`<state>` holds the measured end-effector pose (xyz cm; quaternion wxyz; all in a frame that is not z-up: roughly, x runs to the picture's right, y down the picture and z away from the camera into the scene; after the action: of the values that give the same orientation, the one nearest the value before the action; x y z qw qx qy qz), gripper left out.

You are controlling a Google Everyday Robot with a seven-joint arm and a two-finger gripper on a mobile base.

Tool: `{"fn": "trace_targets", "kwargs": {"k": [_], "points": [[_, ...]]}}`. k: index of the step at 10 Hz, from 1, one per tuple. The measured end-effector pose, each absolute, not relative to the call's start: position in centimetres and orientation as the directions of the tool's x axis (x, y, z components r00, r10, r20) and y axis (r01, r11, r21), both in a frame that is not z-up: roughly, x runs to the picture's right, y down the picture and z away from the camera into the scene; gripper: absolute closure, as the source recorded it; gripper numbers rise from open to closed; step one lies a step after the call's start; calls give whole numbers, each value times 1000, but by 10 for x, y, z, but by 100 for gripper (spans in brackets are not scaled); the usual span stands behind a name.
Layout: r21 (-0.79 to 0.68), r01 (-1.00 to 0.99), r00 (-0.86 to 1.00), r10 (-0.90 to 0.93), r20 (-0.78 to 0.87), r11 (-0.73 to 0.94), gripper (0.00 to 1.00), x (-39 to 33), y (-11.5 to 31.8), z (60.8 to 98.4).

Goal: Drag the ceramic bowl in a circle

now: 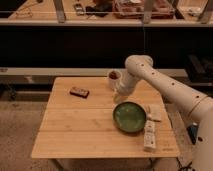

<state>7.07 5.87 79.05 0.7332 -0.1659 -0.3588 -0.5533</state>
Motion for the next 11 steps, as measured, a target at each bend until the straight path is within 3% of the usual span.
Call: {"fn": "trace_targets", "kwargs": {"k": [4, 11], "points": [[147, 935, 176, -781, 599, 324, 67, 73, 67, 791], [144, 950, 148, -806, 572, 277, 67, 36, 135, 801]]}}
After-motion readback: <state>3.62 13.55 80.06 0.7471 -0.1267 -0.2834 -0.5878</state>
